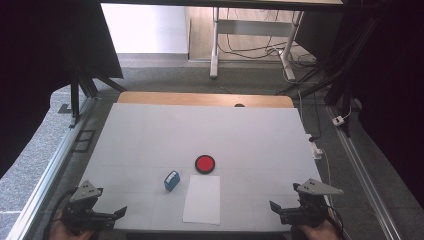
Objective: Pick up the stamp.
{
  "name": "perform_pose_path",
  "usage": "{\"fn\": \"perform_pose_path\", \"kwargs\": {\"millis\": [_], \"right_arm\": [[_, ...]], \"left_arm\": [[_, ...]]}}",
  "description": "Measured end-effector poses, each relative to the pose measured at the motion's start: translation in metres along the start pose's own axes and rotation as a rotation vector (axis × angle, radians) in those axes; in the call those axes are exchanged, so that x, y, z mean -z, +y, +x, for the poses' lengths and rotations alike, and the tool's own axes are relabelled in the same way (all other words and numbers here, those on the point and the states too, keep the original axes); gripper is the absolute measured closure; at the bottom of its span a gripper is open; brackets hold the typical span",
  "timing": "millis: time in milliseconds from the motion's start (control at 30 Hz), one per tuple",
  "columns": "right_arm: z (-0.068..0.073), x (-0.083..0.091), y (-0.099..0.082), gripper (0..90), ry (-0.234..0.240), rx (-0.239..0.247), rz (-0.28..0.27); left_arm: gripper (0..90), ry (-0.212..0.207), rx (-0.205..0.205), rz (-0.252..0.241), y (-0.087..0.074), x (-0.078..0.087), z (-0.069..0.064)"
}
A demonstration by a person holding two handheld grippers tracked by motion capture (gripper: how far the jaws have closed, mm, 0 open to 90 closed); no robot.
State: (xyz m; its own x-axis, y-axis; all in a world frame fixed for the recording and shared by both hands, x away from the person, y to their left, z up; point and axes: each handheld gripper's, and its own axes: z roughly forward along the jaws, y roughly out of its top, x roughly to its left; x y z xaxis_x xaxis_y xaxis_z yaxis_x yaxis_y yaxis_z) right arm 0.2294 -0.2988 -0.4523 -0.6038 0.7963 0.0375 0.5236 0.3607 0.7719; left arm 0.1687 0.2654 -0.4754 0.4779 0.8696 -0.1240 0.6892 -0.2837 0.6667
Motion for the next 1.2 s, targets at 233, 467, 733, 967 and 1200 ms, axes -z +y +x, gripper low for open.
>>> {"fn": "perform_pose_path", "kwargs": {"millis": [233,467,733,967,1200], "right_arm": [[-0.0006,-0.0001,-0.0001,0.0,0.009,-0.015,0.004],[-0.0010,0.0002,-0.0002,0.0,0.016,-0.016,0.001],[0.0000,-0.0002,0.0001,0.0,0.031,-0.008,0.012],[0.0014,-0.0009,0.0002,0.0,0.046,0.012,0.019],[0.0008,-0.0010,0.0001,0.0,0.052,0.006,0.015]], "left_arm": [[1.0,-0.006,-0.017,0.002,-0.0002,0.0001,-0.0015],[1.0,-0.014,0.000,-0.001,-0.0004,0.0002,0.0006],[0.5,-0.003,0.004,0.008,0.0000,-0.0004,0.0004],[0.2,0.008,0.010,0.016,0.0003,-0.0008,0.0002],[0.0,0.014,-0.018,0.014,0.0035,-0.0008,-0.0033]]}}
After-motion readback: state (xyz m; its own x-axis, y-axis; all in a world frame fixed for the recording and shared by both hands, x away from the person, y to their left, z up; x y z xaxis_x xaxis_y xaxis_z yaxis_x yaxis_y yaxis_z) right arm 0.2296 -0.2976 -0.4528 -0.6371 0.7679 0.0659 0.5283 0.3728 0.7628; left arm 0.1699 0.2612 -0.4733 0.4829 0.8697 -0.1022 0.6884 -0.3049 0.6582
